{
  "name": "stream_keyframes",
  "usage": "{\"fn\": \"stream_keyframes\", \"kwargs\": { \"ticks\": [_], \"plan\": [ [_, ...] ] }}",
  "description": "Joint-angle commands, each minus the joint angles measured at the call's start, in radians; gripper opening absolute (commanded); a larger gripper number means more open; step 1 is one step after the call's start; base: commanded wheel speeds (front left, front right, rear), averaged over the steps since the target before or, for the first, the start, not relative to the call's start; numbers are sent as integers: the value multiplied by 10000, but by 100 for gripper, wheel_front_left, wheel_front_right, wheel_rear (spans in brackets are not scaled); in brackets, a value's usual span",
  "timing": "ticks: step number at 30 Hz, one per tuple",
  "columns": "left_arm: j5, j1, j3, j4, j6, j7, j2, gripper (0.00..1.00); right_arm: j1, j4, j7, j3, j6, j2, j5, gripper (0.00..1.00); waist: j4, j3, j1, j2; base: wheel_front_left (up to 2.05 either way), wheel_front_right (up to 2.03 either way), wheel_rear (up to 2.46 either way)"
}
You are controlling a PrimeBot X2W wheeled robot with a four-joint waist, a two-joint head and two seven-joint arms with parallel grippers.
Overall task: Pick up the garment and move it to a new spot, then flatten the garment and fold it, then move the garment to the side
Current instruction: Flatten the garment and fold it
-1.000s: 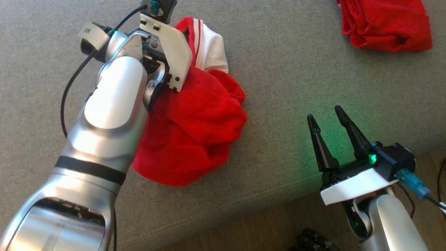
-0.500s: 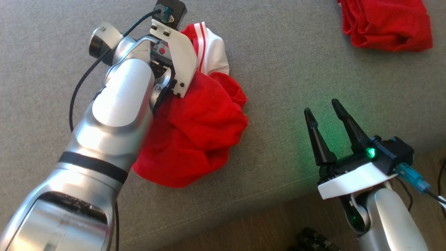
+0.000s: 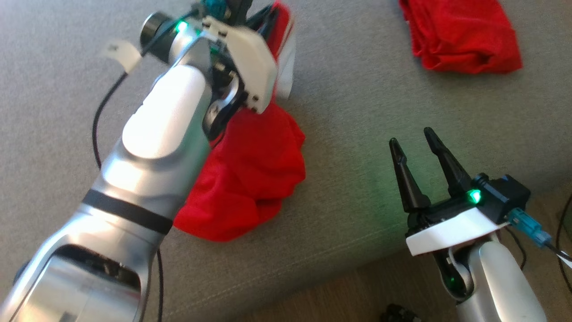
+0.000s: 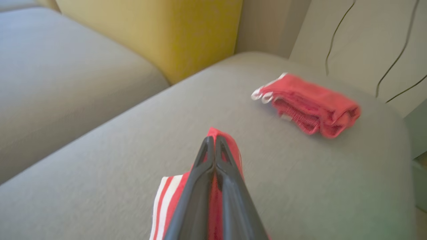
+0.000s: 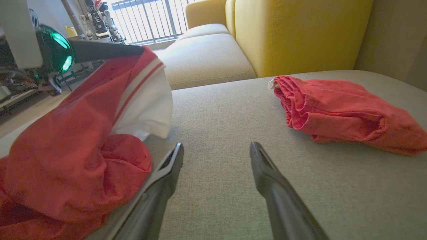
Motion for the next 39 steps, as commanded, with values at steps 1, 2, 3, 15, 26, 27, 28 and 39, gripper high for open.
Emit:
{"fn": "stream_keyframes", "kwargs": {
  "ticks": [1,2,3,15,26,27,28,39],
  "plan": [
    [-433,-781,140,-778,-60,-88,154,0,-53,-253,-94,279,-2,-43,109,100,-274,-345,0,0,0,0,0],
    [-602,-923,105,-996,-77,-88,154,0,-32,-231,-94,316,-2,-43,160,100,-358,-459,0,0,0,0,0],
    [-747,-1059,89,-1197,-93,-106,154,0,3,-200,-94,357,-2,-43,210,100,-451,-601,0,0,0,0,0],
    [-1007,-2664,802,-3002,-59,-1564,821,0,609,23,-94,186,-2,-43,354,100,-723,-1950,0,0,0,0,0],
    [-1915,2027,1573,-5380,816,-2193,2452,0,908,-158,-94,-96,-2,-43,-152,100,719,-1961,0,0,0,0,0],
    [-2124,2813,1782,-5478,1013,-2347,2619,0,913,-163,-94,-133,-2,-43,-195,100,838,-1885,0,0,0,0,0],
    [-2295,3577,1962,-5526,1185,-2511,2781,0,916,-172,-94,-187,-2,-43,-244,100,968,-1802,0,0,0,0,0],
    [-3033,7175,3618,-4446,660,-3904,2676,29,1021,112,-94,-581,-2,-43,-533,100,2225,-1299,0,0,0,0,0]
  ]
}}
